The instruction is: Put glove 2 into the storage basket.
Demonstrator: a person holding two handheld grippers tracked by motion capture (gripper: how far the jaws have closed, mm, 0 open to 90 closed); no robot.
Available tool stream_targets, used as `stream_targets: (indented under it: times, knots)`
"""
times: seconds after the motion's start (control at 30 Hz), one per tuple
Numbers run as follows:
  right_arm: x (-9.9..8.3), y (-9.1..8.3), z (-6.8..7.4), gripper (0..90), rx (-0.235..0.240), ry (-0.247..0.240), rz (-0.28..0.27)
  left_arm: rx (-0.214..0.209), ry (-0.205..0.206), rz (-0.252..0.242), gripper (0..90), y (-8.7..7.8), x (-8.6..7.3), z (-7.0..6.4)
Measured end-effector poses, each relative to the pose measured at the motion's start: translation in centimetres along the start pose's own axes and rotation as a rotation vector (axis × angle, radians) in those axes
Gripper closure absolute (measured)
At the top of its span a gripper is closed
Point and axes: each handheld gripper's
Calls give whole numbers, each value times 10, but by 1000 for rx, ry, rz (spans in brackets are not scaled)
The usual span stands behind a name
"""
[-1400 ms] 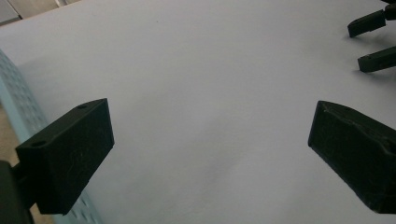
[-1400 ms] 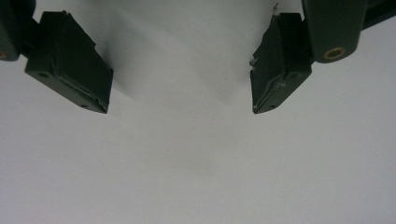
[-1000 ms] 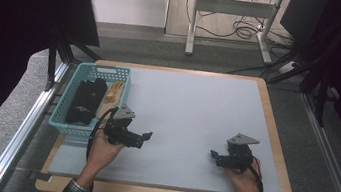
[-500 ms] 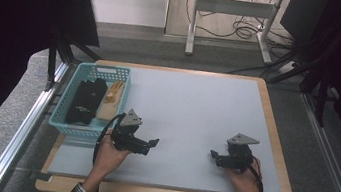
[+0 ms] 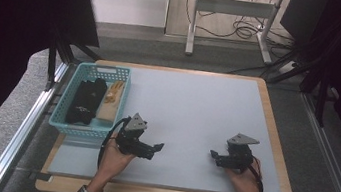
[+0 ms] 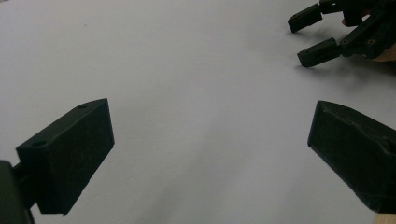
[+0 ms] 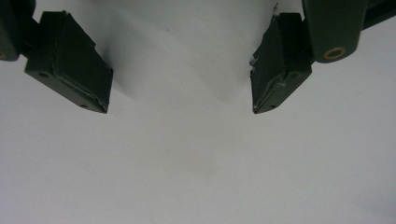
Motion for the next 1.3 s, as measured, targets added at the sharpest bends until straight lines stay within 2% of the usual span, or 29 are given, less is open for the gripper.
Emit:
stream_targets:
  times: [0.6,1.07,1.3]
  knots:
    - [0,0,0,204,0,0,0,-26,35,18,3,18,-3,-16]
    - [0,0,0,204,0,0,0,-37,33,41,0,30,-11,-18]
    - [0,0,0,204,0,0,0,-33,35,77,0,40,-19,-17]
Point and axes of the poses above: each handheld gripper's, and its own axes: y roughly forward along the jaws, x roughly out of its top, z roughly to its left, and after that the axes turned 1 degree about z, right-handed
